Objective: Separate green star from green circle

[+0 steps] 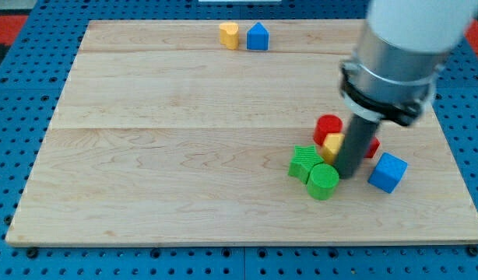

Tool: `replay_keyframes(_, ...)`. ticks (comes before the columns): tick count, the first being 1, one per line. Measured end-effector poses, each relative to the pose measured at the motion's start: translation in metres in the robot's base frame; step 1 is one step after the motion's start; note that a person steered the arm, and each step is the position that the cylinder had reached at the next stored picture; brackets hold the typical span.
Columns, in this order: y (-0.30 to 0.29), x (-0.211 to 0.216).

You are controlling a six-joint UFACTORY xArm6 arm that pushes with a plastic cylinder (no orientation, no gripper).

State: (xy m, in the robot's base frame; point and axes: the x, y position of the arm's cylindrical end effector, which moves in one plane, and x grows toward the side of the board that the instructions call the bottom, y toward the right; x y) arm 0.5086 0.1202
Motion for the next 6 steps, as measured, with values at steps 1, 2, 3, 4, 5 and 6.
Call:
replay_keyframes(1, -0.026, -0.032)
replay_keyframes(2, 0.022, -0.012)
replay_keyframes(3, 0.060, 0.019)
replay_keyframes(4, 0.038, 0.039)
replay_keyframes(5, 0.018, 0.048)
replay_keyframes(6, -0.019, 0.045)
